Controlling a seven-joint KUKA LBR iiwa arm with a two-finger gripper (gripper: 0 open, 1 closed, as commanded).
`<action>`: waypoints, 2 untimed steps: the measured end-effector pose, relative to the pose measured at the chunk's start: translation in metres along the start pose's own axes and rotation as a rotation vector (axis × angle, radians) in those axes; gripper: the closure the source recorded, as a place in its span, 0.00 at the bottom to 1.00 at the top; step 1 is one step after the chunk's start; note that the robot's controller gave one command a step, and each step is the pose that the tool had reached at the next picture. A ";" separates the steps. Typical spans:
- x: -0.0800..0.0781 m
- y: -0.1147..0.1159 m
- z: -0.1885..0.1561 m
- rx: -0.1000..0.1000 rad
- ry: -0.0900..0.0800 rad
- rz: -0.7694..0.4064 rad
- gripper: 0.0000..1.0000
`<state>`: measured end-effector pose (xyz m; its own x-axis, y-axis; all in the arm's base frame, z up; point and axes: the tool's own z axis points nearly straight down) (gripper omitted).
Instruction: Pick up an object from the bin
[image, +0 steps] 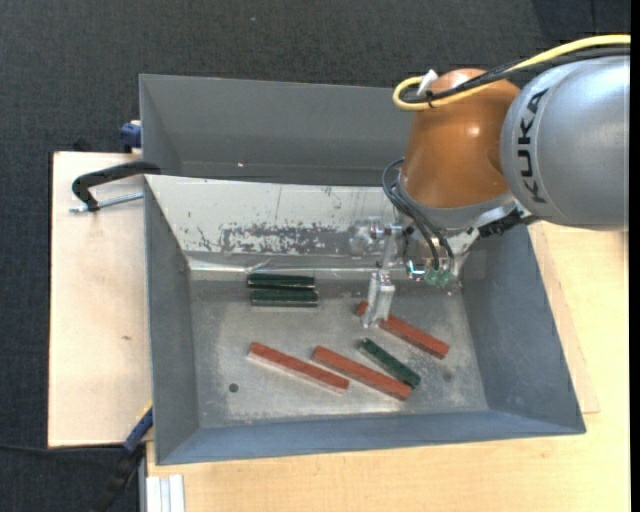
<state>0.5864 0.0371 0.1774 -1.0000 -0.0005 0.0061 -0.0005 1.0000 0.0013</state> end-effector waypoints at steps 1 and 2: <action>-0.002 0.000 -0.004 0.000 -0.008 0.001 0.00; 0.015 -0.023 0.032 -0.001 -0.015 -0.065 0.00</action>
Offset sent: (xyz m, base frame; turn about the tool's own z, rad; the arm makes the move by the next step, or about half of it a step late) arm -0.0459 -0.0643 -0.0925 -0.1527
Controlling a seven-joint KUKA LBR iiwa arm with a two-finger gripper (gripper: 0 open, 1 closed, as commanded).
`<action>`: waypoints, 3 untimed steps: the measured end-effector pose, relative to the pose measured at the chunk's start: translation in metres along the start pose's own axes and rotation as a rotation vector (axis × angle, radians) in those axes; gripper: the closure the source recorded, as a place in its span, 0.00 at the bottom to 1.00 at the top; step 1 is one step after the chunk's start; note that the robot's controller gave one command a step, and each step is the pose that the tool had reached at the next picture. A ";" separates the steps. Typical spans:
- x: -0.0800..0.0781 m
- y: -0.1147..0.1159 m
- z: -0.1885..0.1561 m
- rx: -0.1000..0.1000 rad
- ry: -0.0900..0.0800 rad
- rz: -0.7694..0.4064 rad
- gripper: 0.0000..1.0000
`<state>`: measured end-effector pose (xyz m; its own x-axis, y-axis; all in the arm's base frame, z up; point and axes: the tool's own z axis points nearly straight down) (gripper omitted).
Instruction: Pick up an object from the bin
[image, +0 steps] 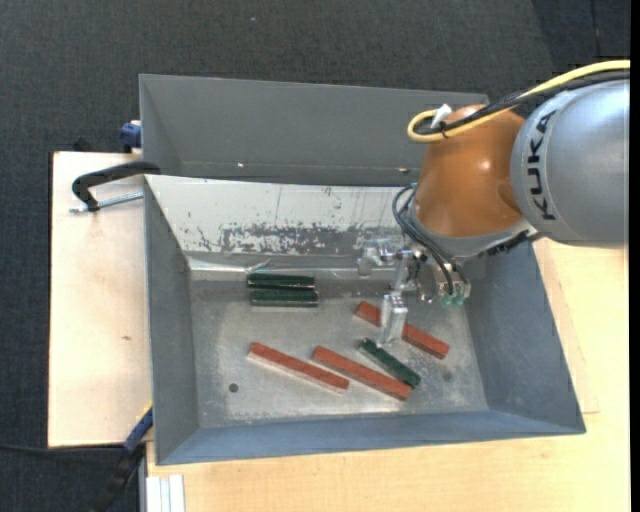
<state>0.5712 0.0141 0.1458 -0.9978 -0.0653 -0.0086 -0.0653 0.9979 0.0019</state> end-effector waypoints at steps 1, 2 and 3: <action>0.010 -0.031 0.052 0.001 0.003 0.177 0.00; 0.010 -0.038 0.071 0.002 -0.002 0.201 1.00; 0.012 -0.037 0.074 0.001 0.003 0.201 0.00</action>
Offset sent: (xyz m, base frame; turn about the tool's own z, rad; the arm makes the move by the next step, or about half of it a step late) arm -0.0113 -0.0385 -0.0758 0.2005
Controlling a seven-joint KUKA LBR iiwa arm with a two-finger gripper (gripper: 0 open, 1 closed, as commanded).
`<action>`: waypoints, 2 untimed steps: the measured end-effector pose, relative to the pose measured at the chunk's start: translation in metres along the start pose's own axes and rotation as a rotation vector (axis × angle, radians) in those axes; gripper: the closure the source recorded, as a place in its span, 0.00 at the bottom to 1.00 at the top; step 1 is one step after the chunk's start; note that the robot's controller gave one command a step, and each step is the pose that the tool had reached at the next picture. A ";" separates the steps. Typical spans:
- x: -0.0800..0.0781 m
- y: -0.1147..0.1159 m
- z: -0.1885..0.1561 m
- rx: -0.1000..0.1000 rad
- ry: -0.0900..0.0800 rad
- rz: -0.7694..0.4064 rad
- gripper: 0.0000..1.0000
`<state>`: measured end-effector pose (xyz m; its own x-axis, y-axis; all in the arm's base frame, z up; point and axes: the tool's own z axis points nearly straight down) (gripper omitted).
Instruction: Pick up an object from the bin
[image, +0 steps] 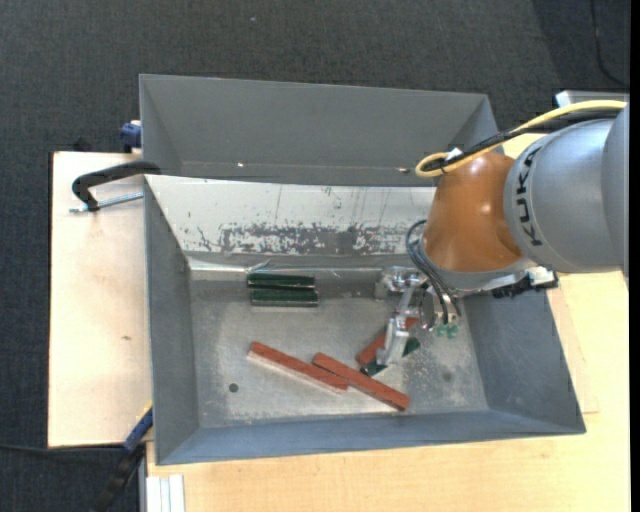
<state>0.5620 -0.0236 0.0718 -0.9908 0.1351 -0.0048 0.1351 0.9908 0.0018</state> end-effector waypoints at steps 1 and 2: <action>0.000 0.000 0.000 0.000 0.000 0.000 0.00; -0.007 -0.034 -0.049 0.003 -0.007 -0.129 0.00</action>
Offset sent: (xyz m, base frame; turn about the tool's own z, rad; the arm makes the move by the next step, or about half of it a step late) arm 0.0139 -0.0434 0.0567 -0.0823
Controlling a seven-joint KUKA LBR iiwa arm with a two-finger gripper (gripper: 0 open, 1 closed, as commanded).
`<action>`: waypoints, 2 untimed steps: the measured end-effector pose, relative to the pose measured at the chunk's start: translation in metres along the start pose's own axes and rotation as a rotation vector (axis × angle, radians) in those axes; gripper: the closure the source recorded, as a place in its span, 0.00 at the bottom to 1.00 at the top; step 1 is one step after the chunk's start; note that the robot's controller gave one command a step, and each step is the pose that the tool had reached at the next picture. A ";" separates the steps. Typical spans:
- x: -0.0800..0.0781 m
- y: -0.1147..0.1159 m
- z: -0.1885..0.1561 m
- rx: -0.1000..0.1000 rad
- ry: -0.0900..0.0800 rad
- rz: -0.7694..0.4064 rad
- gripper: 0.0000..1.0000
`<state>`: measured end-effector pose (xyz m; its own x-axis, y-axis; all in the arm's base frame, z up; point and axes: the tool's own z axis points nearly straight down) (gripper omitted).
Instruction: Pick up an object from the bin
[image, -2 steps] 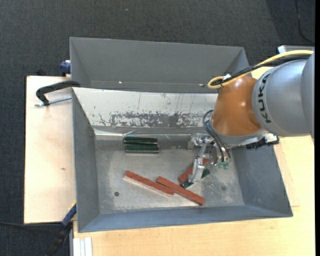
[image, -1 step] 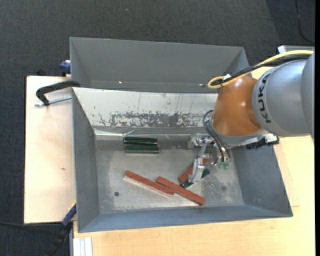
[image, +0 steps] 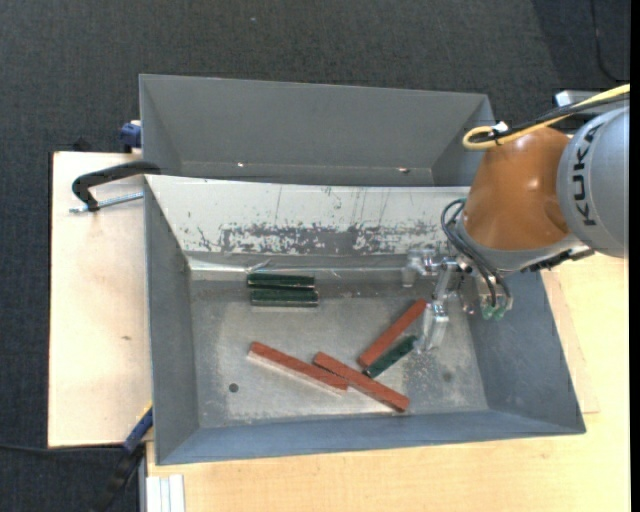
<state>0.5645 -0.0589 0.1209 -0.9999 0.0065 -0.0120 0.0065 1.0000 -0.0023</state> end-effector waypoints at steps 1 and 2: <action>0.032 0.003 0.050 -0.004 0.010 -0.183 1.00; 0.032 0.003 0.050 -0.005 0.010 -0.183 1.00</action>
Offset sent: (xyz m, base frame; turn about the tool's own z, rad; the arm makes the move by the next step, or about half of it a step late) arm 0.0000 0.0000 0.0000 0.0000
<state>0.5330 -0.0560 0.0705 -0.9845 -0.1751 -0.0019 -0.1751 0.9845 0.0009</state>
